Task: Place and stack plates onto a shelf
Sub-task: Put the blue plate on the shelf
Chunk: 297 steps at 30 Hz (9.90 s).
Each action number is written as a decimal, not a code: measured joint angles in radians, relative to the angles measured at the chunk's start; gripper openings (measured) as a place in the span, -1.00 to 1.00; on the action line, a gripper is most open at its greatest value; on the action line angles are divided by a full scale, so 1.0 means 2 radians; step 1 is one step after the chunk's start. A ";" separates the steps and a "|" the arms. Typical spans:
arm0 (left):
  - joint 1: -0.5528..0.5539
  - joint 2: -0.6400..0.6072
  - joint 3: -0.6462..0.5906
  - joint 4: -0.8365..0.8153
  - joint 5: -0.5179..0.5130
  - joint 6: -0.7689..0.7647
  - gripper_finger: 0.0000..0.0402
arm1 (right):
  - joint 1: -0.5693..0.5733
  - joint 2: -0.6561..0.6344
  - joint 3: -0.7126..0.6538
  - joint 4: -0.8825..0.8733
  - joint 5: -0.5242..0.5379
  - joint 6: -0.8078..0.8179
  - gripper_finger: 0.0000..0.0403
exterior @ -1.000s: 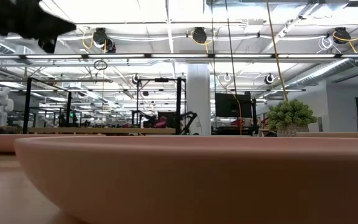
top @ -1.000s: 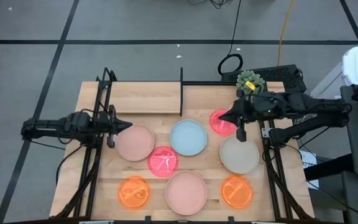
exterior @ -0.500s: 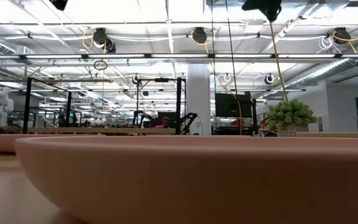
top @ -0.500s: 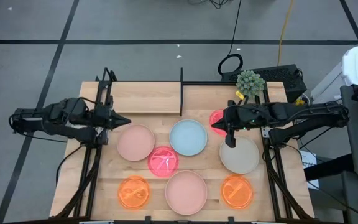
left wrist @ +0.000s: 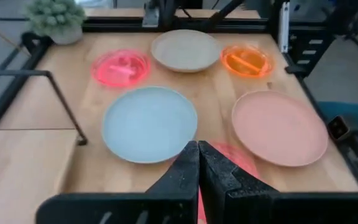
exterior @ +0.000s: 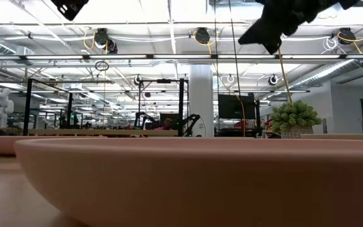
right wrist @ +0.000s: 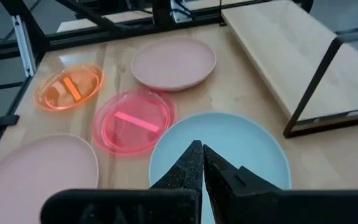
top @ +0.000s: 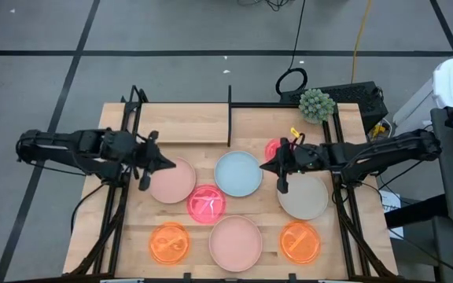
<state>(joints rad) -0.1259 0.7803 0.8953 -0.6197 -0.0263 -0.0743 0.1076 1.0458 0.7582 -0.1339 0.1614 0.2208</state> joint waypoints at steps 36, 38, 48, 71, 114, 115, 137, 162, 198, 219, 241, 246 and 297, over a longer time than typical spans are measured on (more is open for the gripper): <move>-0.056 0.023 -0.146 0.289 -0.080 0.015 -0.99 | 0.065 0.184 -0.048 0.130 0.039 -0.072 -0.26; -0.056 0.035 -0.146 0.301 -0.080 0.027 -0.99 | 0.054 0.200 -0.048 0.140 0.003 -0.074 -0.28; -0.055 0.089 -0.146 0.324 -0.080 0.073 -0.99 | 0.035 0.255 -0.048 0.186 -0.045 -0.092 -0.33; -0.055 0.107 -0.146 0.346 -0.080 0.088 -0.99 | 0.027 0.295 -0.048 0.189 -0.055 -0.149 -0.80; -0.055 0.107 -0.146 0.337 -0.096 0.062 -0.99 | 0.055 0.094 -0.047 0.162 0.027 -0.098 -1.00; -0.055 0.107 -0.146 0.337 -0.096 0.062 -0.99 | 0.055 0.093 -0.046 0.161 0.026 -0.094 -1.00; -0.055 0.107 -0.146 0.337 -0.096 0.059 -0.99 | 0.057 0.094 0.009 0.274 0.063 -0.140 -1.00; -0.028 0.053 -0.146 0.313 -0.096 0.088 -0.99 | -0.079 0.258 0.221 0.278 -0.031 -0.300 -1.00; -0.033 -0.085 -0.146 0.127 -0.088 -0.007 -0.99 | -0.138 0.425 0.347 0.303 -0.083 -0.247 -1.00; -0.033 -0.083 -0.146 0.117 -0.091 -0.007 -0.99 | -0.138 0.466 0.346 0.281 -0.079 -0.236 -1.00; -0.033 -0.083 -0.146 0.114 -0.098 0.011 -0.99 | -0.133 0.467 0.318 0.248 -0.065 -0.249 -1.00; -0.033 -0.083 -0.146 0.114 -0.105 0.022 -0.99 | -0.139 0.467 0.305 0.242 -0.053 -0.254 -1.00; -0.032 -0.083 -0.146 0.114 -0.105 0.011 -0.99 | -0.168 0.506 0.293 0.276 -0.069 -0.270 -1.00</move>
<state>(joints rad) -0.1902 0.6151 0.6029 -0.3916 -0.2363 -0.0525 -0.2283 2.0579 1.3449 0.4181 0.0241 -0.3186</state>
